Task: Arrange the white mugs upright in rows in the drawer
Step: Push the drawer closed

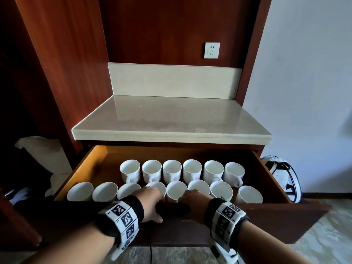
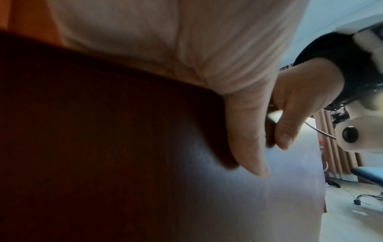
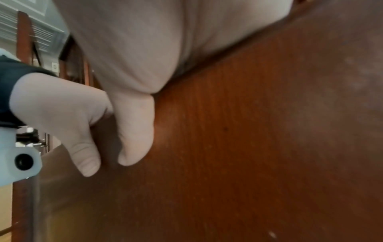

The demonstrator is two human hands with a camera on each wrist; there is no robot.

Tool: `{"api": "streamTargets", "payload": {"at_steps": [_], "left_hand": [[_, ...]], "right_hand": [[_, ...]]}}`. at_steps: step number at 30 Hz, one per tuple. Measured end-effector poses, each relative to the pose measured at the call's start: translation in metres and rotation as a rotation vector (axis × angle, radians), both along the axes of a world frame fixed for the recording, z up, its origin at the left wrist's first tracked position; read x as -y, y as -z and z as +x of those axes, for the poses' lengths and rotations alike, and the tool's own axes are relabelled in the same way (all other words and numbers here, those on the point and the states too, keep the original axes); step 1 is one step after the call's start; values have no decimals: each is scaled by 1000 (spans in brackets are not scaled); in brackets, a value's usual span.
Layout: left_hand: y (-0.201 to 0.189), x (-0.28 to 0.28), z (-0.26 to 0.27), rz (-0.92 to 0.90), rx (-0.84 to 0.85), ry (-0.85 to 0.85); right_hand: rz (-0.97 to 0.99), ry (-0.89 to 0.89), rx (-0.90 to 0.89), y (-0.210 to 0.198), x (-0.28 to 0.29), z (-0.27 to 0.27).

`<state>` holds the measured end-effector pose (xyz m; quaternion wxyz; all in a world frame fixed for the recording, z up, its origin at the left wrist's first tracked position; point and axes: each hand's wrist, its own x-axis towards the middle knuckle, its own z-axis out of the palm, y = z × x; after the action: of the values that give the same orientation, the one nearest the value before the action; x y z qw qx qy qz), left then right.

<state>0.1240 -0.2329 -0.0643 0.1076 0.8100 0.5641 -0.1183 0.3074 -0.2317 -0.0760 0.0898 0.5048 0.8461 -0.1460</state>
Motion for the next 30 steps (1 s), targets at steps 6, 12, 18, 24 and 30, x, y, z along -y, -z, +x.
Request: {"api": "streamTargets", "payload": {"at_steps": [6,12,18,24,30], "left_hand": [[12,-12,-9,223,-17,-63],[25,-43,-18,360,66,-164],[31,-84,-44,432,109,-277],[27,-136,-73,455,77,-278],[30,-190,-87,487,66,-198]], "right_hand": [[319,66,-55,14,-8,20],[388,180,-79,17,-43,24],[382,236,-114,11,-93,23],[406,258,-73,9,-144,21],[458,276,-9,13,-186,20]]}}
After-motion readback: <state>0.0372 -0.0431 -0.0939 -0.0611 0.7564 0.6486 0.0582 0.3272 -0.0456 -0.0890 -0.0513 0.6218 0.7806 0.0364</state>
